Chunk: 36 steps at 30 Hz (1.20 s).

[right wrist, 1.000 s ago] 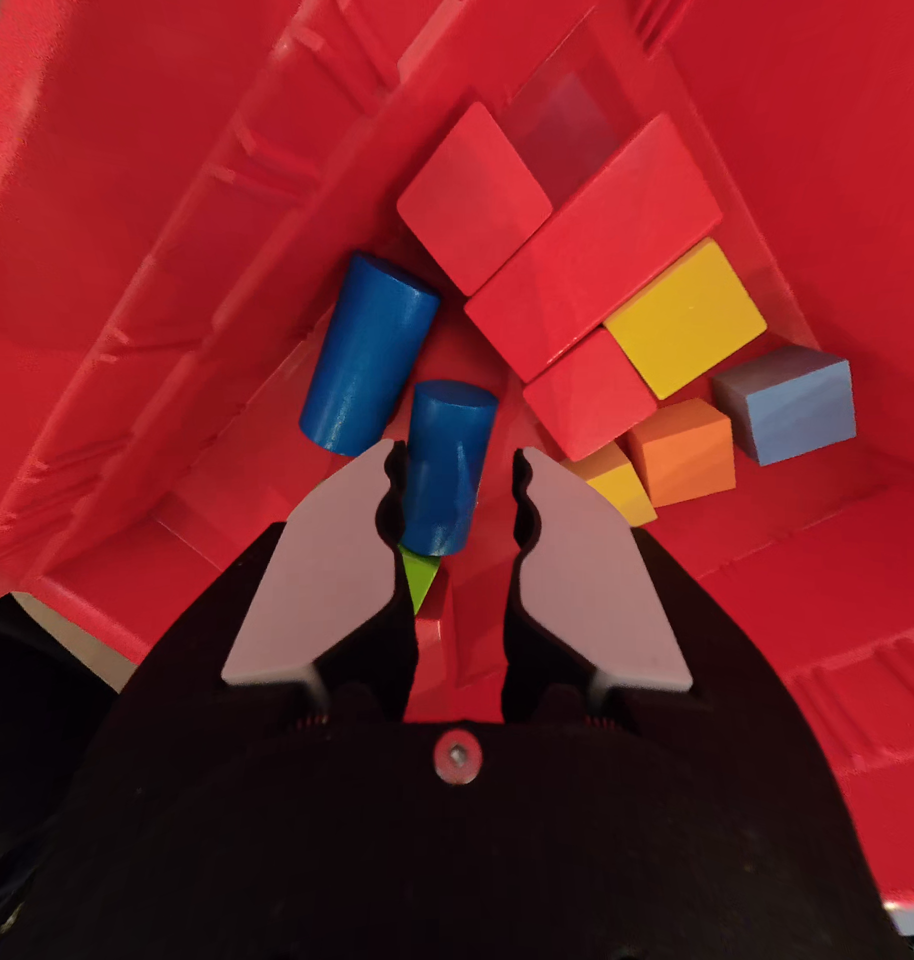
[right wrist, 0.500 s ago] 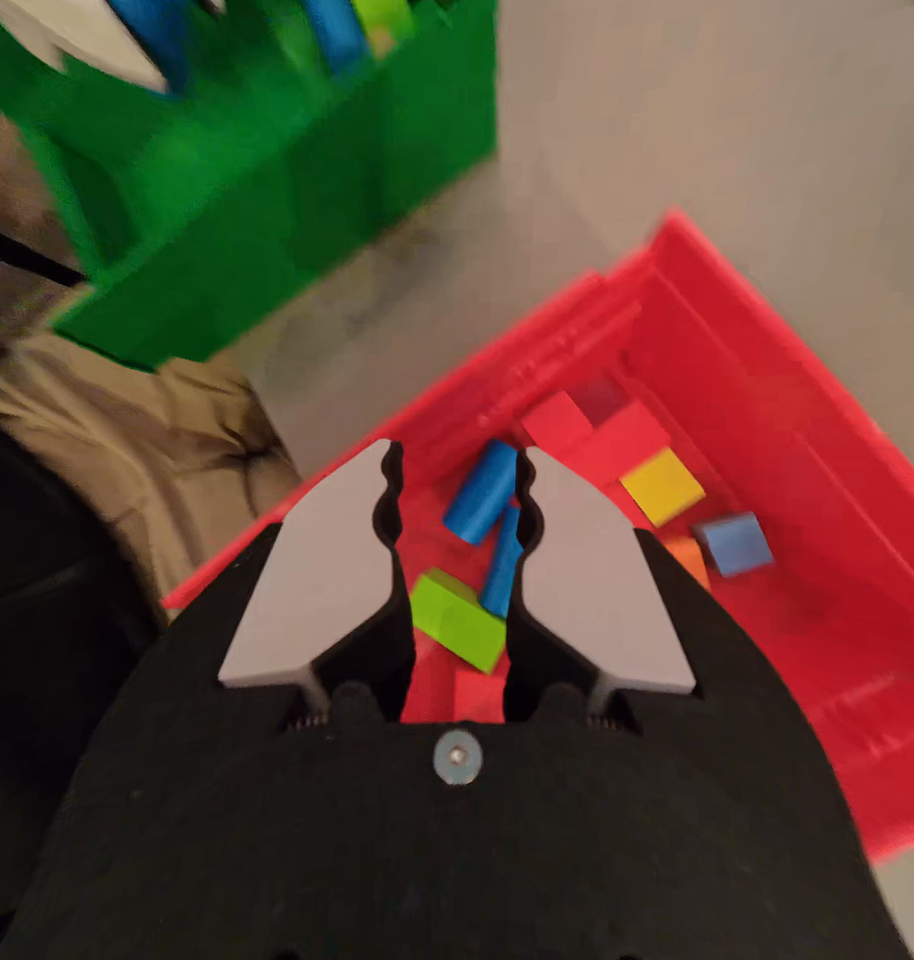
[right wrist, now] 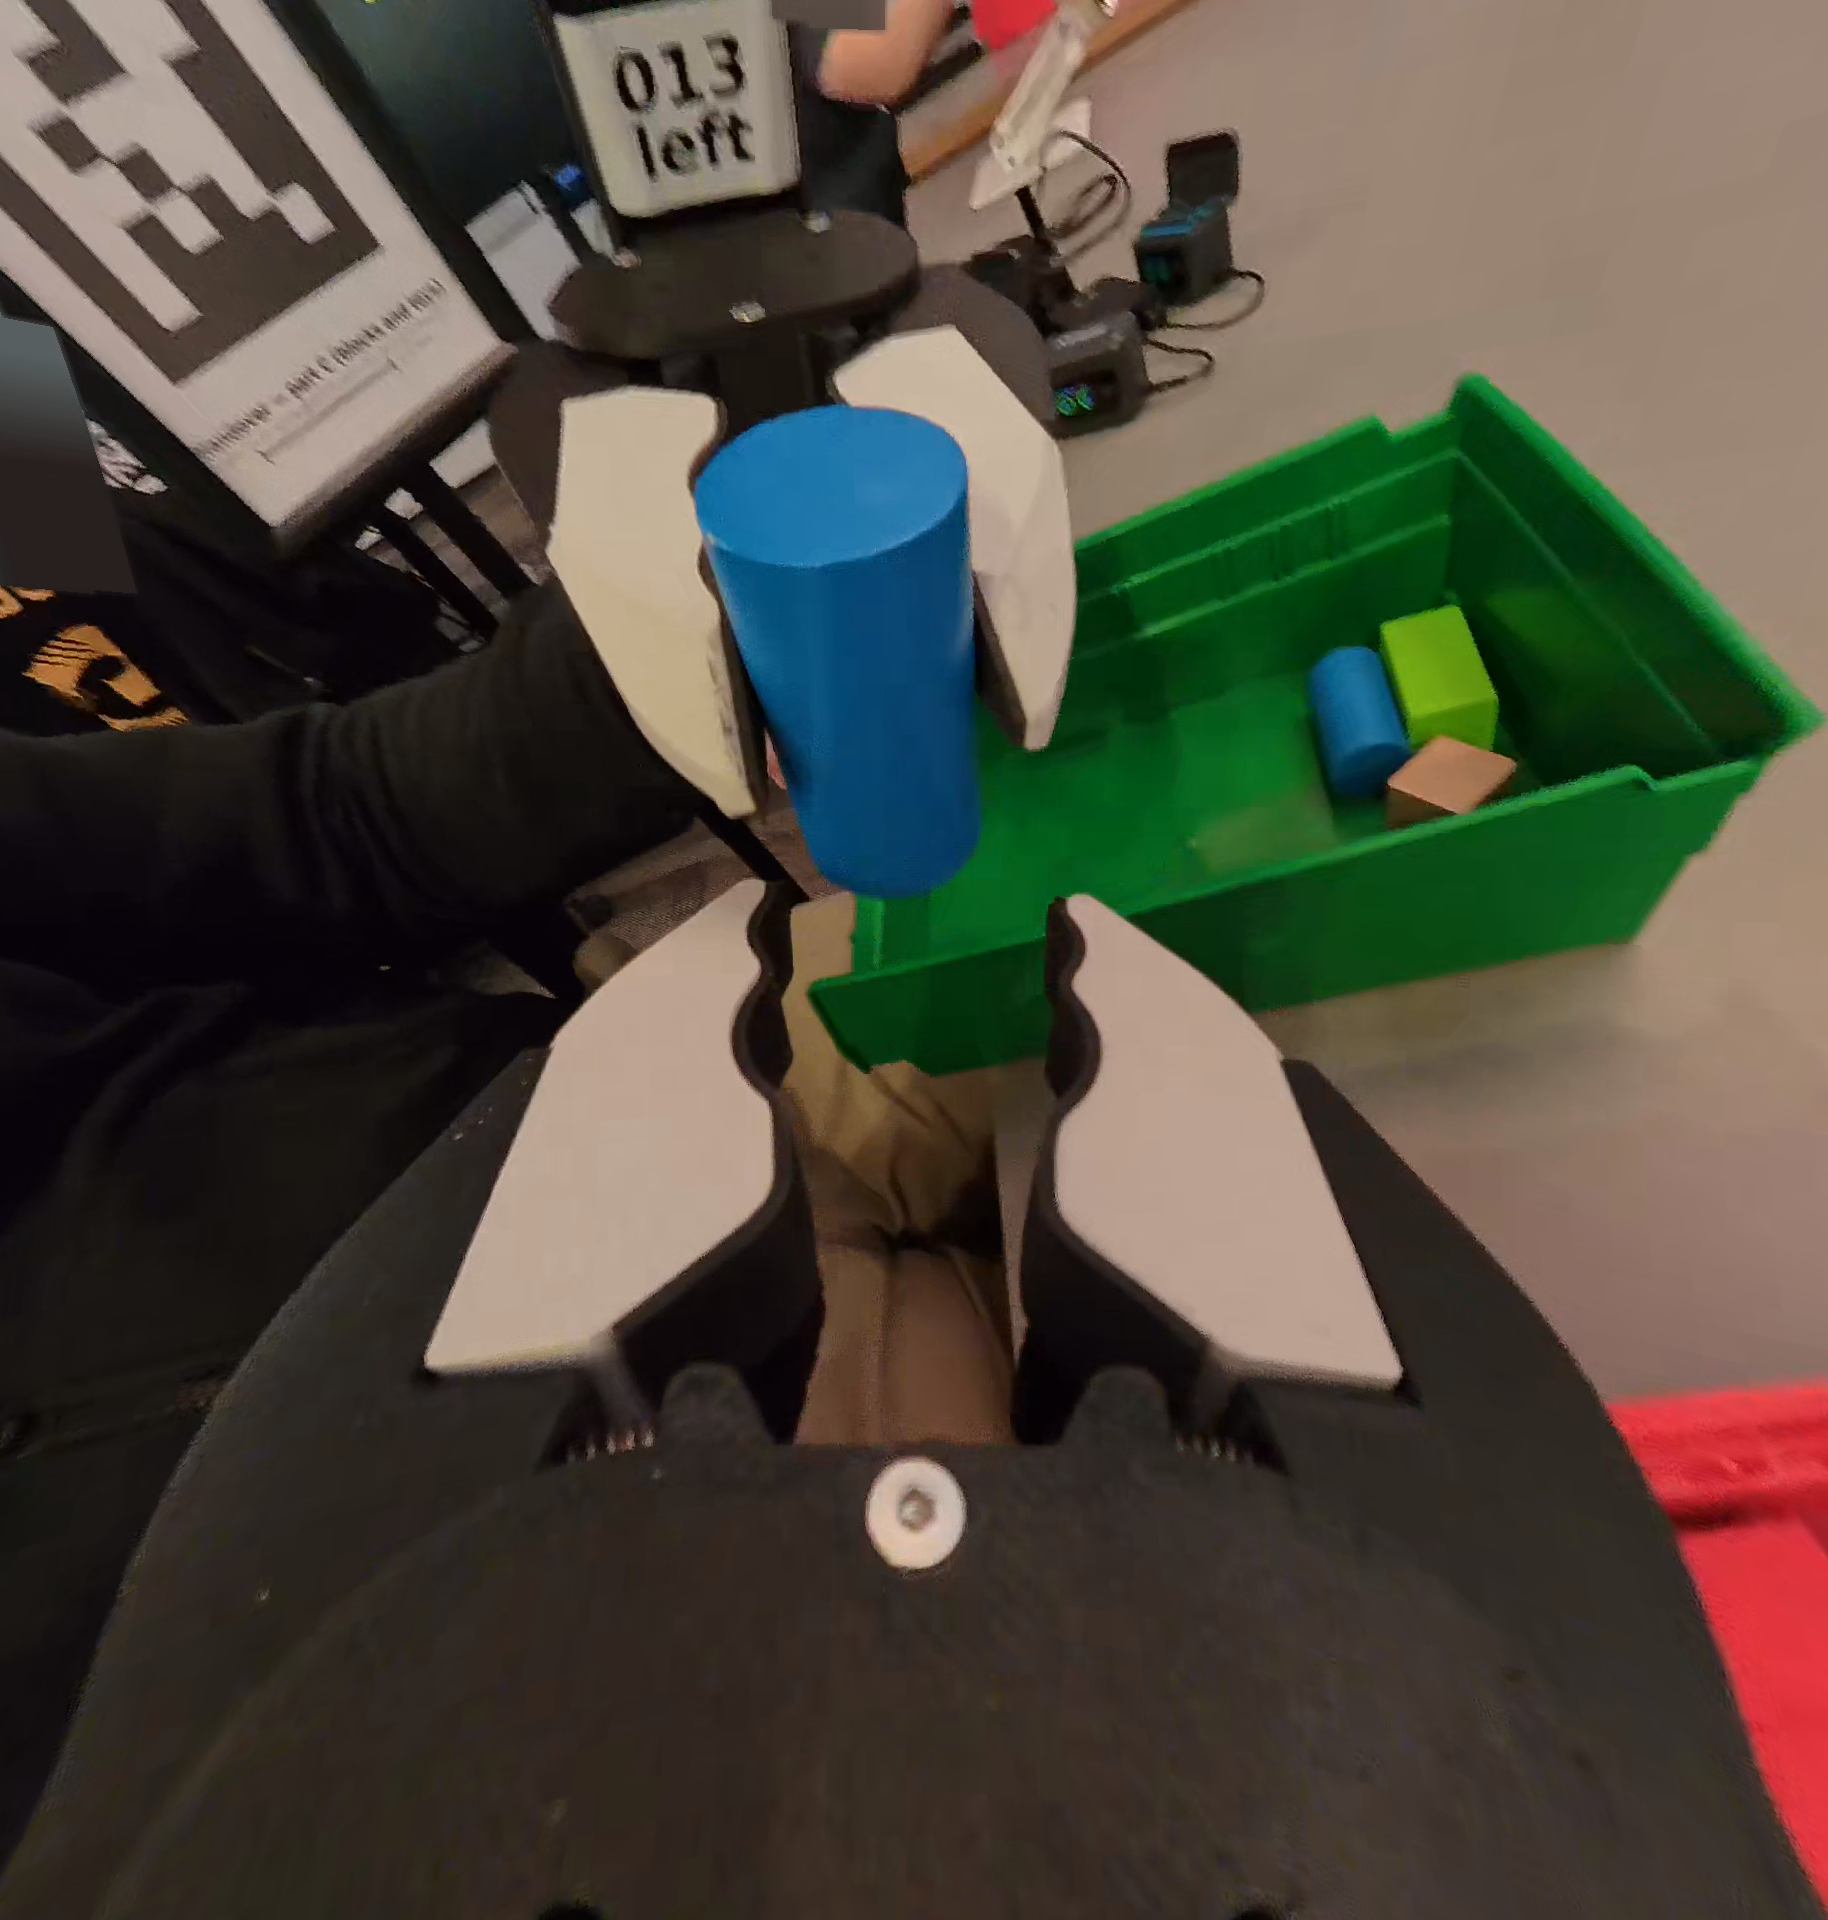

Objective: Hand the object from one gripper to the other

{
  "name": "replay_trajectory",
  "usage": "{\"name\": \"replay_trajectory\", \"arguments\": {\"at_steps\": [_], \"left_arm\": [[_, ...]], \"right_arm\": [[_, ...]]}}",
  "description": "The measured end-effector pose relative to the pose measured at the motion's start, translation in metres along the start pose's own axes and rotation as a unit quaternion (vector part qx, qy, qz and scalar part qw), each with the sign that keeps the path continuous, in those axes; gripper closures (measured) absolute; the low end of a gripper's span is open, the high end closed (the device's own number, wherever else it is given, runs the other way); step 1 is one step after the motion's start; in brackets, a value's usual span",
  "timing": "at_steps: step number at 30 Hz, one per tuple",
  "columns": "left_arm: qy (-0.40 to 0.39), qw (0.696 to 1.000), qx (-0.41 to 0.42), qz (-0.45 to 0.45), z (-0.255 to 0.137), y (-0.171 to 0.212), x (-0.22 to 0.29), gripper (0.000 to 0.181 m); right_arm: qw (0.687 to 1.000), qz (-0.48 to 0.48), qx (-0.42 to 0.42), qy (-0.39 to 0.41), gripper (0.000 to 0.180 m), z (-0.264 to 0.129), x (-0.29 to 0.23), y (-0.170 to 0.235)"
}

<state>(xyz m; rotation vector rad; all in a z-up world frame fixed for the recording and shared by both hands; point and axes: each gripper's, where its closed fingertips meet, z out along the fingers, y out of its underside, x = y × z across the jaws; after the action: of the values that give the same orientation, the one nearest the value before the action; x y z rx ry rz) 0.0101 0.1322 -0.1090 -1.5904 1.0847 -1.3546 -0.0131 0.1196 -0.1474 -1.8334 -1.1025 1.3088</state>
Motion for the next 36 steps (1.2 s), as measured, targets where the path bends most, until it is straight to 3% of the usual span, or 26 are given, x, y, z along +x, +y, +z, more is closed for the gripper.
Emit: {"name": "replay_trajectory", "arguments": {"at_steps": [9, 22, 28, 31, 36], "left_arm": [[0.047, 0.997, 0.044, -0.036, 0.012, -0.003, 0.015, 0.148], [0.041, 0.996, 0.066, -0.035, 0.002, -0.012, 0.011, 0.143], [-0.005, 0.999, 0.044, -0.004, -0.007, -0.011, 0.000, 0.141], [-0.008, 0.999, 0.042, -0.006, -0.007, -0.011, -0.002, 0.141], [-0.020, 0.999, 0.033, -0.004, -0.006, -0.008, -0.006, 0.141]], "right_arm": [[0.997, -0.004, 0.054, -0.053, 0.146, -0.002, -0.017, -0.014], [1.000, -0.010, 0.026, -0.010, 0.147, -0.021, -0.010, -0.013], [0.986, 0.004, -0.087, 0.142, 0.147, -0.062, 0.039, 0.018], [0.955, 0.023, -0.180, 0.235, 0.147, -0.092, 0.070, 0.050], [0.899, 0.088, -0.295, 0.311, 0.147, -0.134, 0.099, 0.102]]}}
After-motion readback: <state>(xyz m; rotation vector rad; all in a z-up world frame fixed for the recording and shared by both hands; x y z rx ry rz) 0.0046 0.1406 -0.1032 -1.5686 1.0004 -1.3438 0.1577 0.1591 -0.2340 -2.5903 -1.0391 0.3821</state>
